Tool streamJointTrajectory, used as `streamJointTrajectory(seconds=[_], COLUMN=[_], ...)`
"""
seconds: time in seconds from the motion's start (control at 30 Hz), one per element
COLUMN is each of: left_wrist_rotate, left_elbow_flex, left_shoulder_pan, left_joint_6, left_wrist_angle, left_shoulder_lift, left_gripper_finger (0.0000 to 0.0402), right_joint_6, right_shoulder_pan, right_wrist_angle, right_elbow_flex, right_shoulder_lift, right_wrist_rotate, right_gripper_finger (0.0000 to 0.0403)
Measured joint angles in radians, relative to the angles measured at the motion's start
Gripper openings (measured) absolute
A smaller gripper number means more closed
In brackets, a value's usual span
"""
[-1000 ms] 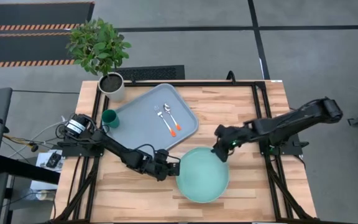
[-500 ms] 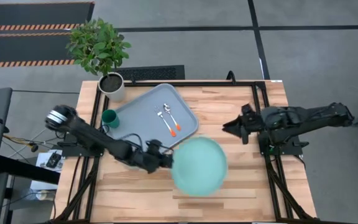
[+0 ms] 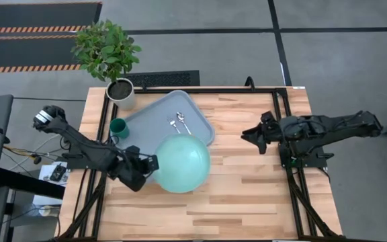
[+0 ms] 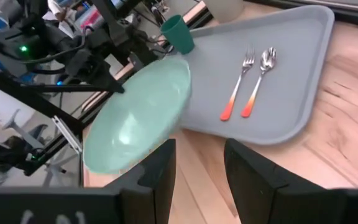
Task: Pick and place plate/cup/fork/spoon on tray
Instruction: Put the green plate on the gray serving tray
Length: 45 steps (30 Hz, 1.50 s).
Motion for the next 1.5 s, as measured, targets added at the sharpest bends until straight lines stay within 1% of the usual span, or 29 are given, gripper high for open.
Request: streamJointTrajectory(seconds=[0.07,0.2,0.3,0.43,0.5,0.57,0.63,0.7,0.8,0.83,0.87,0.97,1.03,1.2,1.37,1.5], left_wrist_rotate=[0.007,-0.085,-0.061,0.028,0.031,0.043,0.057,0.037,-0.056,-0.064,-0.058,0.009,0.01,0.002,0.014,0.087], left_elbow_flex=[0.0,0.0,0.0,0.0,0.0,0.0,0.0,-0.007,-0.017,-0.021,-0.029,-0.066,-0.09,-0.162,-0.204,-0.206], left_shoulder_pan=[-0.002,-0.006,-0.005,-0.04,-0.058,-0.069,-0.081,-0.1,-0.124,-0.128,-0.128,-0.128,-0.134,-0.137,-0.139,-0.132], left_joint_6=[-0.005,0.004,0.006,0.07,0.07,0.045,-0.019,-0.028,-0.017,-0.011,-0.012,-0.054,-0.055,-0.075,-0.126,-0.186], left_wrist_angle=[0.007,-0.002,-0.095,-0.244,-0.303,-0.381,-0.441,-0.463,-0.44,-0.429,-0.431,-0.428,-0.411,-0.281,-0.246,-0.263], left_shoulder_lift=[0.024,0.03,-0.002,-0.075,-0.107,-0.146,-0.166,-0.184,-0.186,-0.186,-0.188,-0.187,-0.187,-0.187,-0.187,-0.187], left_gripper_finger=[0.0,0.0003,0.0004,0.0002,0.0002,0.0001,0.0,0.0,0.0003,0.0004,0.0004,0.0004,0.0003,0.0009,0.0017,0.0017], right_joint_6=[0.0,0.017,0.032,0.032,0.032,0.033,0.034,0.034,0.055,0.068,0.08,0.111,0.113,0.166,0.179,0.193], right_shoulder_pan=[0.0,0.0,0.0,0.0,-0.001,-0.001,-0.001,-0.001,-0.001,-0.002,-0.004,-0.021,-0.04,-0.089,-0.108,-0.113], right_wrist_angle=[0.0,0.0,-0.003,-0.003,0.002,-0.003,0.004,-0.003,0.001,-0.003,0.0,-0.003,0.007,0.003,0.005,0.009], right_elbow_flex=[0.0,0.0,0.0,0.0,0.0,0.0,0.0,0.0,0.0,0.0,0.0,0.0,0.0,0.0,0.0,0.0], right_shoulder_lift=[0.012,0.033,0.044,0.054,0.059,0.06,0.065,0.067,0.072,0.072,0.074,0.081,0.09,0.117,0.148,0.173], right_wrist_rotate=[0.0,0.0,-0.001,-0.001,0.0,0.0,0.0,0.003,0.026,0.04,0.051,0.067,0.069,0.069,0.068,0.068], right_gripper_finger=[0.0161,0.0161,0.0161,0.0161,0.0161,0.0161,0.0161,0.0161,0.0161,0.0161,0.0161,0.0161,0.0161,0.0161,0.0161,0.0161])
